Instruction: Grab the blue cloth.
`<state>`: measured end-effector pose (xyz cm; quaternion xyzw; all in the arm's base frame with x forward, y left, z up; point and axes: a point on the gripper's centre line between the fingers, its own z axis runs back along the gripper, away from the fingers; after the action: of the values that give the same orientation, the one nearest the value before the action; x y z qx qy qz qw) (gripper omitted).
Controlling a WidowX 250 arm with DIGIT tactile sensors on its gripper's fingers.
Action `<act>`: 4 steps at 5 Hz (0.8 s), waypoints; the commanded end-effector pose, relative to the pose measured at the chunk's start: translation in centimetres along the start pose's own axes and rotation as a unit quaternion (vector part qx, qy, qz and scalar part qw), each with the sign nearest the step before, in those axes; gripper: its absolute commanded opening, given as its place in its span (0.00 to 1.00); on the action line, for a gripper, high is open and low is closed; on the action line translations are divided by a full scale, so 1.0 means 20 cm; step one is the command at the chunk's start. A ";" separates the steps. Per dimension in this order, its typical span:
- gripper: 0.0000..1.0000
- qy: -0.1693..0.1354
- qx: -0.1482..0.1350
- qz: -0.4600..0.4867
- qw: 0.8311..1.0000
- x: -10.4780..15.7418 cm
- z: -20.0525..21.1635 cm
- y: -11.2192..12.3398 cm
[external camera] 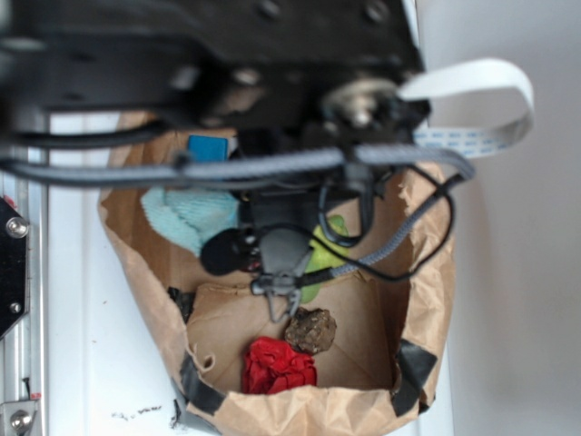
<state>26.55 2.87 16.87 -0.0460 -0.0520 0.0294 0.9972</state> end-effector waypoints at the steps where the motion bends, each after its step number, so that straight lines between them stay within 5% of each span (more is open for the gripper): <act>1: 0.00 -0.076 0.007 -0.001 0.997 0.03 0.22 -0.09; 4: 0.00 -0.137 0.030 -0.013 0.990 0.06 0.18 -0.22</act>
<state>27.49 -1.35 19.56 -0.0125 -0.1607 0.0208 0.9867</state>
